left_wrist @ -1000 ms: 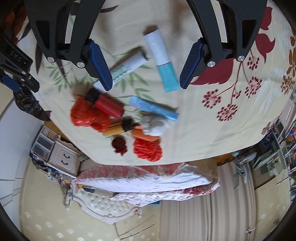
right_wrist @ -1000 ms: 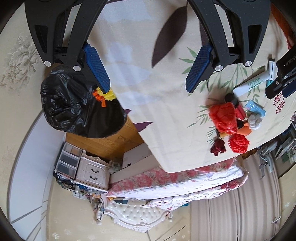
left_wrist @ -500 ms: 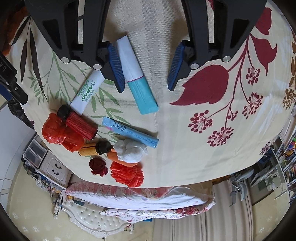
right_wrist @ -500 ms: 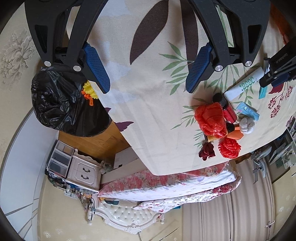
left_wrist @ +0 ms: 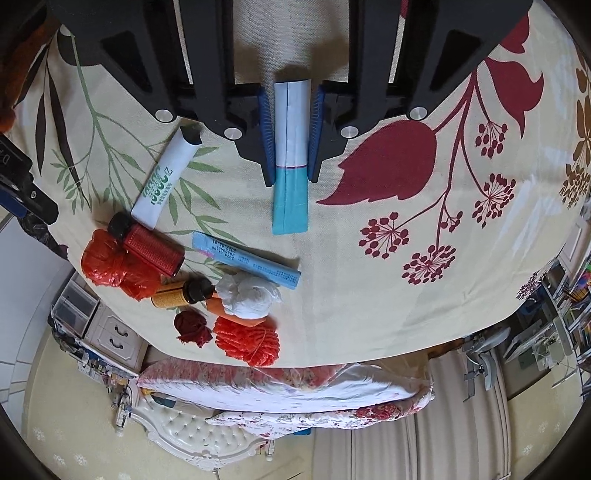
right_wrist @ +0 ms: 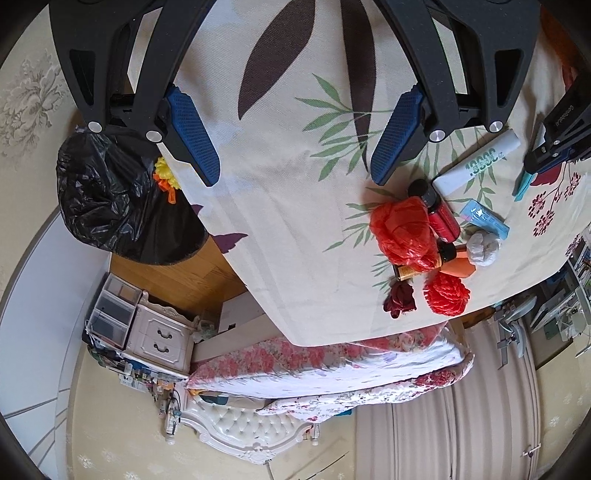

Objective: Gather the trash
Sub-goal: 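Close the left tool on the teal and white tube, then grasp the red plastic bag with the right tool while the left holds the tube, then carry both items over the black bin and open both tools to drop them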

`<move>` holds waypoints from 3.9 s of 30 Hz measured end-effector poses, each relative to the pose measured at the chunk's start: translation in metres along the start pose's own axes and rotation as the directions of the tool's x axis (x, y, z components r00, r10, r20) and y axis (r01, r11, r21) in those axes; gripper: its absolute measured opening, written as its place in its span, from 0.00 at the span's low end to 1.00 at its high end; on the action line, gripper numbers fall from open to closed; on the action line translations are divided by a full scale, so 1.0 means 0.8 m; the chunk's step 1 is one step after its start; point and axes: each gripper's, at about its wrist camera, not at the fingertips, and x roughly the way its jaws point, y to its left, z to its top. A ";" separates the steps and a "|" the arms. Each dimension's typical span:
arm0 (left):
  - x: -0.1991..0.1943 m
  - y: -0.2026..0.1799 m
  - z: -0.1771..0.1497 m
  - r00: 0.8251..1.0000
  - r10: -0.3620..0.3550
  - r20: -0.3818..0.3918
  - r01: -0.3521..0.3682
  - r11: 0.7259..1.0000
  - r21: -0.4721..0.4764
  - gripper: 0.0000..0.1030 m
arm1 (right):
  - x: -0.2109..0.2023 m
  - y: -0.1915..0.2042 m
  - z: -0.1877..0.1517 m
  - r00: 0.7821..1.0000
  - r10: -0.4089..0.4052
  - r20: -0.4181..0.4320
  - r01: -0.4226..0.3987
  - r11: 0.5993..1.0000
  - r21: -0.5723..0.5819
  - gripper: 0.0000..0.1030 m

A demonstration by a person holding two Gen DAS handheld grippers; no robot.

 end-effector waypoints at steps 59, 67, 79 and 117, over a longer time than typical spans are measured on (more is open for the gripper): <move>-0.043 -0.100 0.056 0.970 -0.178 0.165 0.166 0.982 0.085 0.18 | -0.016 -0.082 0.031 0.996 -0.081 0.048 0.076 0.993 0.090 0.32; -0.048 -0.188 0.069 0.941 -0.281 0.188 0.243 0.949 0.200 0.18 | -0.023 -0.159 0.026 0.978 -0.202 0.056 0.188 0.963 0.195 0.32; -0.025 -0.311 0.076 0.911 -0.383 0.152 0.311 0.882 0.353 0.18 | -0.004 -0.237 0.017 0.946 -0.322 0.033 0.298 0.908 0.295 0.32; 0.054 -0.415 0.096 0.926 -0.368 0.085 0.299 0.851 0.431 0.57 | 0.051 -0.308 0.006 0.917 -0.396 -0.042 0.375 0.823 0.426 0.49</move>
